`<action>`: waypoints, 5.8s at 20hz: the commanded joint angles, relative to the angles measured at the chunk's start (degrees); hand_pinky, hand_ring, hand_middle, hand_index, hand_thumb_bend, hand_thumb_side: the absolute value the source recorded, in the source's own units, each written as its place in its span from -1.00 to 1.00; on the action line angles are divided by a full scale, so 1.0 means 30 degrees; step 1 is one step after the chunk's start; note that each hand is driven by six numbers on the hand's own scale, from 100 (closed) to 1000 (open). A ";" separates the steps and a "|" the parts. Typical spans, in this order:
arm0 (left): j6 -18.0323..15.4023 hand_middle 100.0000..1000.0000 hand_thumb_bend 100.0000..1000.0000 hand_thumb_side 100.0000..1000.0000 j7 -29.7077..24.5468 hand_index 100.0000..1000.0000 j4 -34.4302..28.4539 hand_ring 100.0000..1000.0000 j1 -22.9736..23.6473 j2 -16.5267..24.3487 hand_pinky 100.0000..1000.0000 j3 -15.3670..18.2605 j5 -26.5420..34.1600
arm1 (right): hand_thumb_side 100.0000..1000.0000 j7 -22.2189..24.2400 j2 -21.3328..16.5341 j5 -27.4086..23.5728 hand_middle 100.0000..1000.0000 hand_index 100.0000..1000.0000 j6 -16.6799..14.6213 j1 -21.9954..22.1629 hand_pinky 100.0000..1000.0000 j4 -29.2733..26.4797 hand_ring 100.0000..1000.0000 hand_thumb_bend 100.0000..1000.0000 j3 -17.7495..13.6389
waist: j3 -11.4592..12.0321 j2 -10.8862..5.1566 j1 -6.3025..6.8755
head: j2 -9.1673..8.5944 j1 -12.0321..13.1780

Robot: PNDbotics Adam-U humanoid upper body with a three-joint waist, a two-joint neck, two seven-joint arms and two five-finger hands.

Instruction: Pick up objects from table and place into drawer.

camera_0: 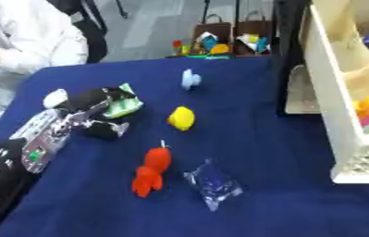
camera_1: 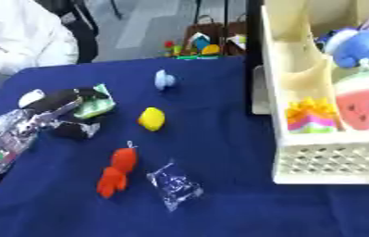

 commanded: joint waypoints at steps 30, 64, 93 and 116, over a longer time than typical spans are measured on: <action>0.1861 0.21 -1.00 -0.66 0.3936 0.52 -0.3259 0.53 0.0203 0.1146 0.10 -0.0264 -0.2052 | 0.77 -0.0435 -0.0161 -0.0036 0.10 0.45 0.0066 0.0190 0.30 -0.0244 0.26 -1.00 -0.0317 | 0.0350 -0.1342 -0.0081 | 0.0492 -0.0083; 0.3264 -0.01 -1.00 -0.40 0.6016 0.28 -1.1470 0.36 -0.0153 0.2407 -0.06 -0.0156 -0.2712 | 0.75 -0.0598 -0.0305 -0.0725 0.12 0.45 0.0540 0.0304 0.30 -0.0244 0.25 -1.00 -0.0328 | 0.0498 -0.3362 0.0543 | 0.1350 -0.0482; 0.1768 -0.02 -1.00 -0.30 0.6286 0.27 -1.3318 0.35 -0.4183 0.1138 -0.05 -0.1030 0.0882 | 0.74 -0.0162 -0.0816 -0.1637 0.13 0.44 0.0976 -0.0081 0.26 -0.0244 0.24 -1.00 0.0058 | -0.0456 -0.5145 0.2249 | 0.3064 0.0105; 0.0650 -0.06 -1.00 -0.29 0.6600 0.26 -1.2977 0.38 -0.6052 -0.0485 -0.08 -0.2919 0.1384 | 0.73 0.0008 -0.0020 -0.2132 0.12 0.45 0.1262 -0.0507 0.27 -0.0244 0.25 -1.00 0.0052 | -0.0808 -0.4873 0.2289 | 0.0690 0.1518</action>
